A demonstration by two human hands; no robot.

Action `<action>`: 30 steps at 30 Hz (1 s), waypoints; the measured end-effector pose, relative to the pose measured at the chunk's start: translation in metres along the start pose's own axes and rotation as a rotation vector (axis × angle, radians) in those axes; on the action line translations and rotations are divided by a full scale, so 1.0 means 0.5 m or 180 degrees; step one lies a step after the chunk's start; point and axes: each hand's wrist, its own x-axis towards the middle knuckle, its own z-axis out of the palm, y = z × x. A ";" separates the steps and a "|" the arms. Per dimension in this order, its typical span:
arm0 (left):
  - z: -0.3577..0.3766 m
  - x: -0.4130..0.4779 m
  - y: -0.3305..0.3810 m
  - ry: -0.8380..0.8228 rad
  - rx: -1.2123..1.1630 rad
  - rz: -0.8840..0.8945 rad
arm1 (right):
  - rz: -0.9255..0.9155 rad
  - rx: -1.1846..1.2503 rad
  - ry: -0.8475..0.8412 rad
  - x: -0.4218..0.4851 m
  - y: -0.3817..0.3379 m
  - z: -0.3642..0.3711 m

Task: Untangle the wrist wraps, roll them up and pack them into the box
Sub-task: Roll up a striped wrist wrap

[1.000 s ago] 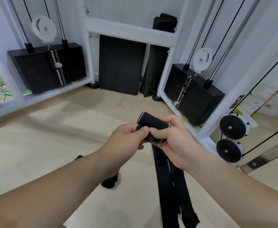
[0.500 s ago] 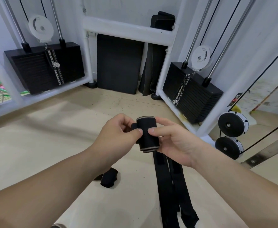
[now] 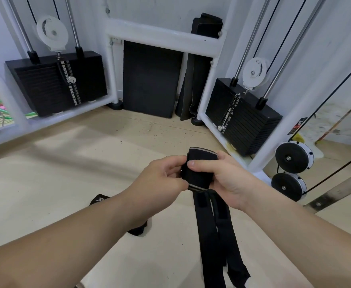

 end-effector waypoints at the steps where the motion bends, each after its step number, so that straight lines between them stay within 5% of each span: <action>1: -0.002 0.000 -0.001 0.0017 0.0024 0.0033 | 0.0006 -0.0044 0.0045 -0.002 -0.002 0.004; 16: 0.050 -0.002 -0.035 0.0745 0.0393 0.0241 | 0.0057 -0.0016 0.0394 -0.029 -0.005 0.046; 30: 0.038 0.028 -0.058 0.0713 -0.0004 -0.0226 | 0.0176 0.0011 -0.0526 0.000 0.035 -0.011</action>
